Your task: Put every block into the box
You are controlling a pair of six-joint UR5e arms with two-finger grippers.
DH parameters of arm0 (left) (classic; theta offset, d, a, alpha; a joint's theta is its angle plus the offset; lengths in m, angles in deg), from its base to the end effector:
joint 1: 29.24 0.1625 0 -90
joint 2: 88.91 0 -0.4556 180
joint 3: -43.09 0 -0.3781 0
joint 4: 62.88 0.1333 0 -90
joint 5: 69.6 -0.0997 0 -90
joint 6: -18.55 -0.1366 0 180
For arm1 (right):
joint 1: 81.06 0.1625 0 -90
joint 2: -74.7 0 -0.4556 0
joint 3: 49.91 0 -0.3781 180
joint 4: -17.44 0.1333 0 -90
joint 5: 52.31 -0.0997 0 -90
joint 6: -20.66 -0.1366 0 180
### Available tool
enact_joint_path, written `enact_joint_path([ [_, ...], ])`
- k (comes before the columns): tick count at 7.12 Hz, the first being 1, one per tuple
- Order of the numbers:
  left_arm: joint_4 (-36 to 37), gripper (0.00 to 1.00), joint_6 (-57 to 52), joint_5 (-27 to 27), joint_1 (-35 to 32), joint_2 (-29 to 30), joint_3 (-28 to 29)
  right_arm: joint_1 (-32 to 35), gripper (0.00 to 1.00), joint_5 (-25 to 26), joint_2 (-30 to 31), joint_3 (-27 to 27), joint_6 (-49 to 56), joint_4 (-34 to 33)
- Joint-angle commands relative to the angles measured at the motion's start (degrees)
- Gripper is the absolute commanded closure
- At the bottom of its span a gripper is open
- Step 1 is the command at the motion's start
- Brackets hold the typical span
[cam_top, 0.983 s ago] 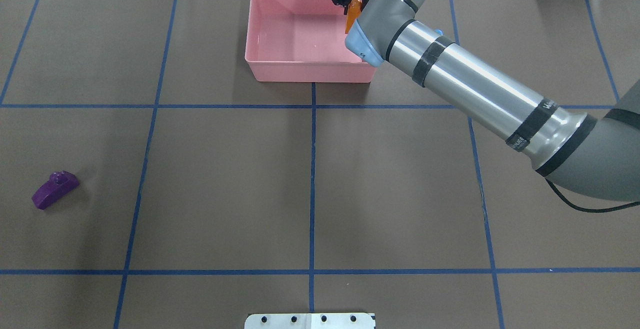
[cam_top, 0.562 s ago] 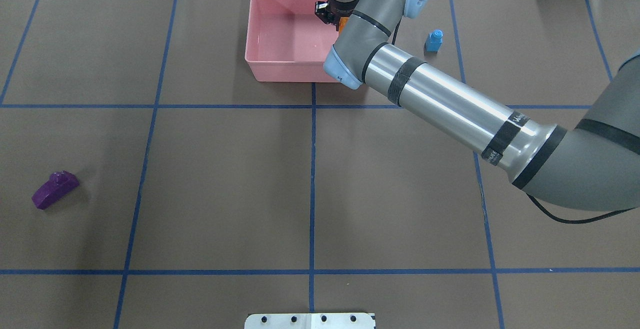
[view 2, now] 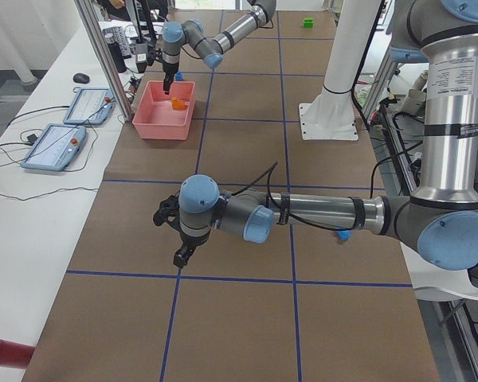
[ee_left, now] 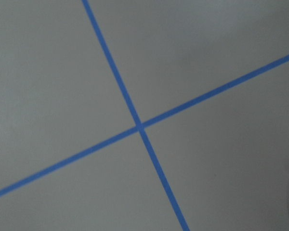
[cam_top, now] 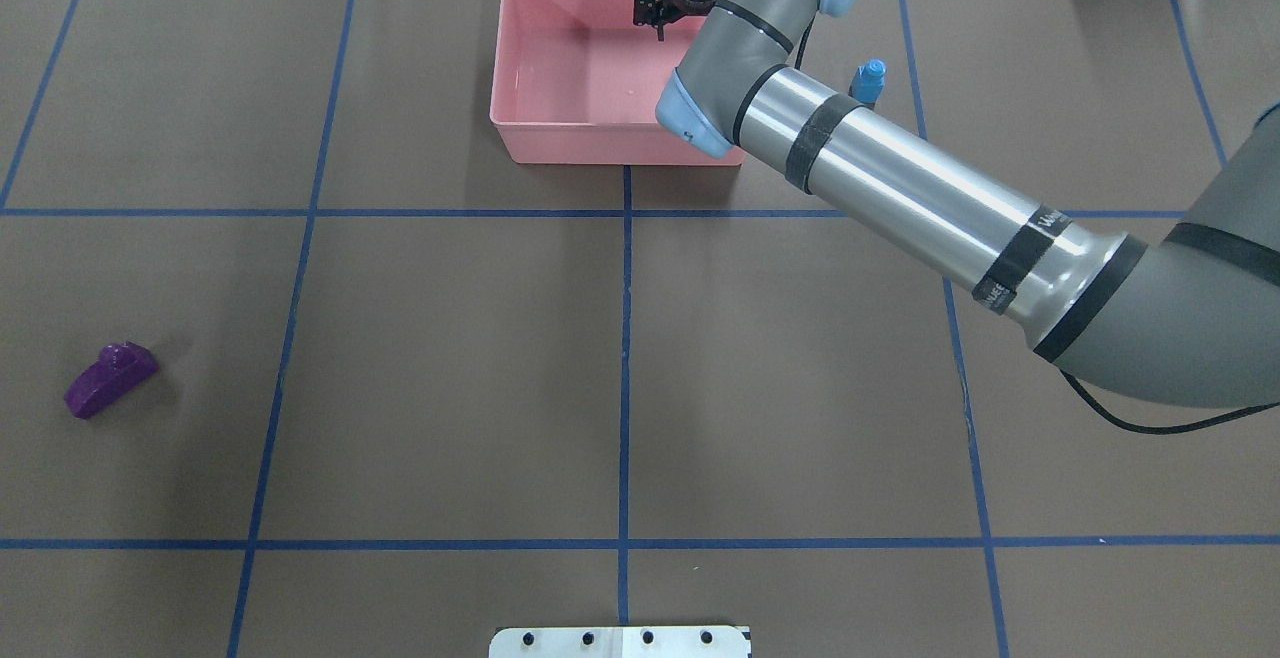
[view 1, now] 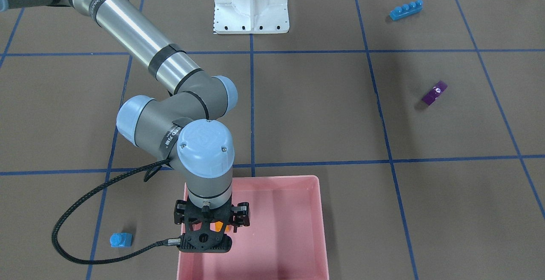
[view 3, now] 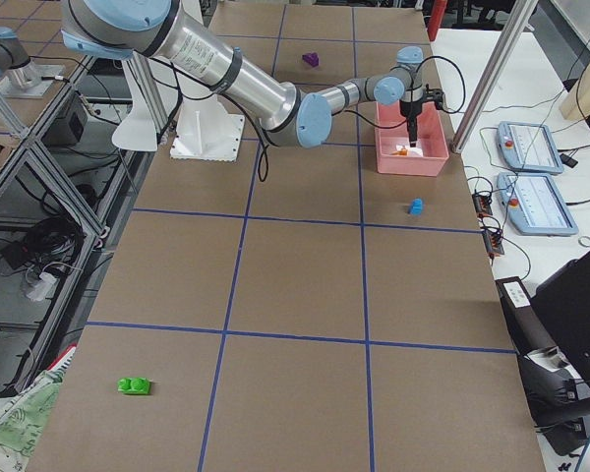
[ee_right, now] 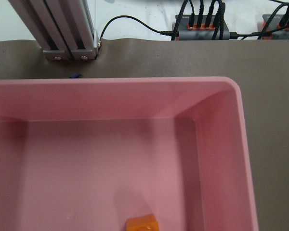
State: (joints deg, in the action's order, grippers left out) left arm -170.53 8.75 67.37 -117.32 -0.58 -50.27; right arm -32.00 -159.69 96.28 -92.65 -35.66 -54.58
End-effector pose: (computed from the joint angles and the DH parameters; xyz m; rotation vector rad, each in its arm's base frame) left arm -0.0170 -0.4904 0.6617 0.3749 0.7912 0.3297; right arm -0.5434 -0.7676 0.2318 0.2294 -0.7016 0.1526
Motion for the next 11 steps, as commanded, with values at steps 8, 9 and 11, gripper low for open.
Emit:
enact_joint_path([
  [8,-16.37,0.0,18.51,-10.99,29.42,-8.96,-11.67,12.9,0.01,-15.76,26.8,-42.3,21.86,-23.17],
  [9,-16.28,0.0,18.42,-15.81,34.16,-9.57,-11.58,13.43,0.01,-16.71,30.93,-46.78,22.82,-23.26],
  [11,-16.2,0.0,18.24,-17.18,38.15,-10.72,-10.88,17.28,0.01,-23.98,36.22,-49.36,27.55,-22.82],
])
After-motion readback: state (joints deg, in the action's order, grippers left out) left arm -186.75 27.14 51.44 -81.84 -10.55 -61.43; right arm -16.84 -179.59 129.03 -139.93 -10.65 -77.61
